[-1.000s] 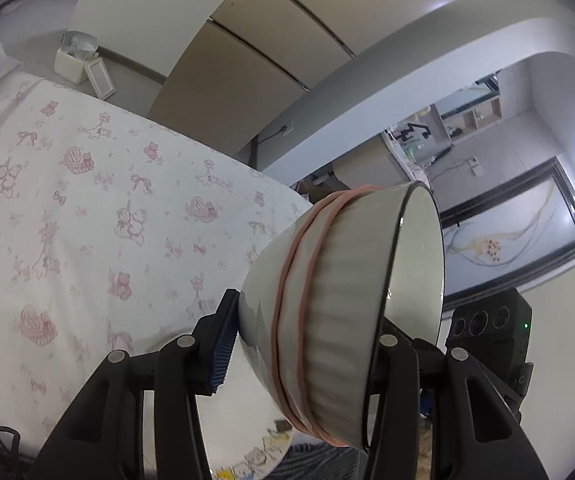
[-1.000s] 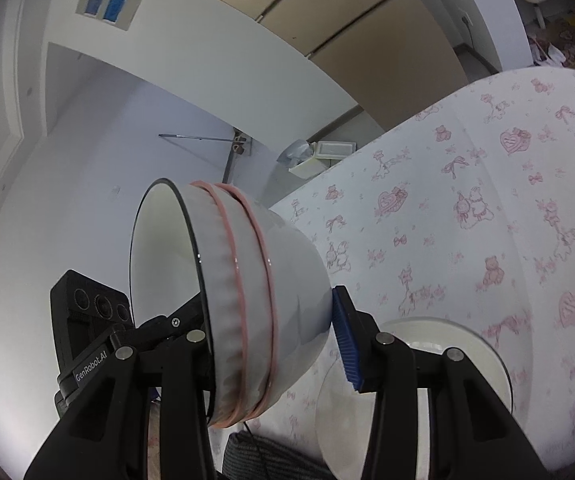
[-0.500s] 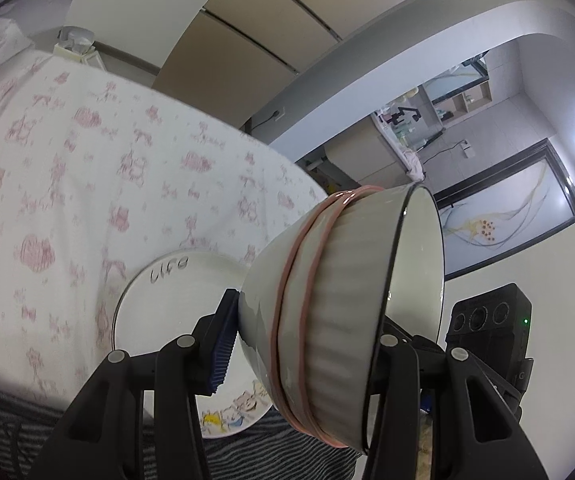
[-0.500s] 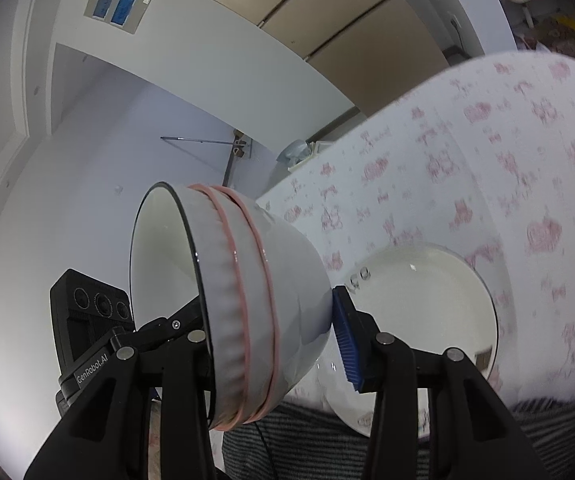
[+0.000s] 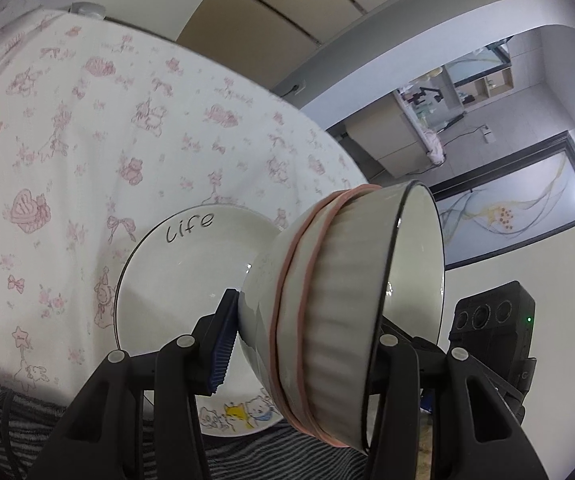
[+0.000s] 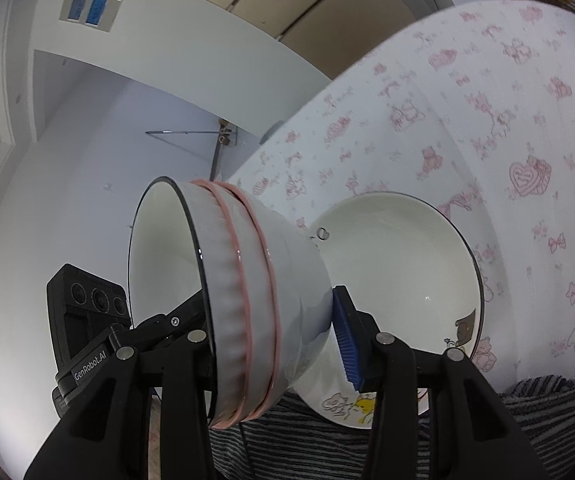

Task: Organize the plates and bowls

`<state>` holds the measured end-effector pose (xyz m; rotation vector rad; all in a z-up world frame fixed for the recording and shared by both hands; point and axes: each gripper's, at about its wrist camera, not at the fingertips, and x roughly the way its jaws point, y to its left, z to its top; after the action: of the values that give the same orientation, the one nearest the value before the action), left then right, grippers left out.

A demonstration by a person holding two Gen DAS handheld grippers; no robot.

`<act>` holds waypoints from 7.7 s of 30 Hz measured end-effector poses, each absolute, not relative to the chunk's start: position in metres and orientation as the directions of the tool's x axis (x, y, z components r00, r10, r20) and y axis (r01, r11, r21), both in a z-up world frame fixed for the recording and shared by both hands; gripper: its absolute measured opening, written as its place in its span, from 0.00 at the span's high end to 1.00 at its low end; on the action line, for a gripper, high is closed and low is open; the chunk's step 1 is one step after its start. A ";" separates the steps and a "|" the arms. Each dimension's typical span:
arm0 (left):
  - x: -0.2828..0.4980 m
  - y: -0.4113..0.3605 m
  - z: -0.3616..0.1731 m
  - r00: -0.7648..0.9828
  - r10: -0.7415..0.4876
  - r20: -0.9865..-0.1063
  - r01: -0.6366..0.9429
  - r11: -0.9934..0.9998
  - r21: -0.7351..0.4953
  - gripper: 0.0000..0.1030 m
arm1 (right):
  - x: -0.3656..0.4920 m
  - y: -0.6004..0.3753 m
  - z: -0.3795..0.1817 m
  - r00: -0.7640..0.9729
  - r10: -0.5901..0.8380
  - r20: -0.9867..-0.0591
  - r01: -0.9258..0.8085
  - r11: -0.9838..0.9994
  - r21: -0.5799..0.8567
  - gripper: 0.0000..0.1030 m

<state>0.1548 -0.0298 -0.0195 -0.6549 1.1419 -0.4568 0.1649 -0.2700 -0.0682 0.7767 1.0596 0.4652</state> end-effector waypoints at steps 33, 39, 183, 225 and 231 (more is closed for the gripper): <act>0.182 -0.033 -0.092 0.220 -0.662 -0.716 -0.055 0.725 -0.687 0.51 | 0.170 -0.263 -0.122 0.358 0.629 -0.690 0.083 0.715 0.695 0.60; 0.183 -0.034 -0.095 0.222 -0.637 -0.738 -0.049 0.749 -0.661 0.51 | 0.171 -0.257 -0.121 0.351 0.596 -0.723 0.082 0.749 0.657 0.60; -0.084 0.016 -0.019 0.993 -0.117 0.014 0.117 0.993 0.001 0.00 | -0.046 -0.228 -0.033 0.993 0.103 -0.053 -0.102 0.995 0.021 0.00; -0.080 0.010 -0.021 0.994 -0.113 0.002 0.113 0.993 0.035 0.00 | -0.047 -0.227 -0.033 0.993 0.104 -0.058 -0.103 0.994 0.018 0.00; -0.080 0.010 -0.021 0.994 -0.114 0.002 0.114 0.993 0.036 0.00 | -0.047 -0.228 -0.032 0.993 0.103 -0.057 -0.102 0.995 0.019 0.00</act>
<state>-0.0798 0.0101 -0.0210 0.0357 -0.0036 -0.1139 -0.0469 -0.2280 -0.0324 0.0161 0.0576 0.1031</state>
